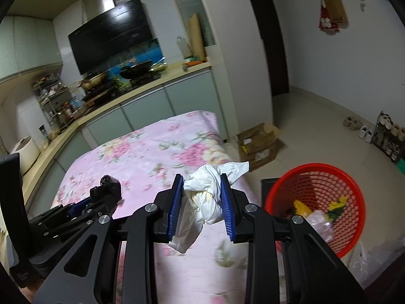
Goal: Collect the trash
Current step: 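Carry the black bag and white cloth over the red basket, then open both tools to drop the black bag and white cloth into the basket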
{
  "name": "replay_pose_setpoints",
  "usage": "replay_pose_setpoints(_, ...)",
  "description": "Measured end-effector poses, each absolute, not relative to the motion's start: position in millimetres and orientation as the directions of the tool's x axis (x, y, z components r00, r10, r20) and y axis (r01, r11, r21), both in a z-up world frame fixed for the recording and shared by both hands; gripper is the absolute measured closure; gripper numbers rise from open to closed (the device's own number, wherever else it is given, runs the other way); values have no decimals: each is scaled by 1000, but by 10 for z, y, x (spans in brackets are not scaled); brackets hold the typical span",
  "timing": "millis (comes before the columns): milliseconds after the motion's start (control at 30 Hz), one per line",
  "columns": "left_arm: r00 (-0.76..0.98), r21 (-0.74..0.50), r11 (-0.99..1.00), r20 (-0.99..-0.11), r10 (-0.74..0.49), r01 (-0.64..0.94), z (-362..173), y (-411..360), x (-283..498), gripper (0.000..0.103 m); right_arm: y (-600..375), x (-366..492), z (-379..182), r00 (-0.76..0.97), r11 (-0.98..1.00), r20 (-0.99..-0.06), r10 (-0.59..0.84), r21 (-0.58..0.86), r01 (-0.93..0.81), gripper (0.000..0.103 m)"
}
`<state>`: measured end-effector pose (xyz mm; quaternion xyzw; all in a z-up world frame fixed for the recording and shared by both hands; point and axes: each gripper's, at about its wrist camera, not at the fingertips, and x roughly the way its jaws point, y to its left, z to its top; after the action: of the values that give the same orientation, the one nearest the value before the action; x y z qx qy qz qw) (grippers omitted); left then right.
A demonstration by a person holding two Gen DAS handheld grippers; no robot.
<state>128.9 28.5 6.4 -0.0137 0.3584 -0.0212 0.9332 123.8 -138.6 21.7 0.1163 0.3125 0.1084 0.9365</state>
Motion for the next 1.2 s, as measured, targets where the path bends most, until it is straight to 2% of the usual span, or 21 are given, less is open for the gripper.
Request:
replay_pose_setpoints(233, 719, -75, 990, -681, -139, 120, 4, -102, 1424, 76, -1766, 1273, 132, 775, 957, -590, 225, 284, -62, 74)
replay_pose_setpoints(500, 688, -61, 970, -694, -212, 237, -69, -695, 1548, 75, -2230, 1331, 10, 766, 962, -624, 154, 273, 29, 74)
replay_pose_setpoints(600, 657, -78, 956, -710, -252, 283, -115, -900, 1639, 76, -2433, 1377, -58, 753, 947, -641, 151, 313, 77, 74)
replay_pose_setpoints(833, 577, -123, 920, -746, -332, 371, -275, -1317, 1835, 75, -2705, 1457, -199, 715, 936, -694, 87, 303, 180, 74)
replay_pose_setpoints(1200, 502, -166, 890, -774, -385, 425, -598, -1706, 2047, 75, -3020, 1580, -477, 672, 906, -740, 39, 311, 289, 73)
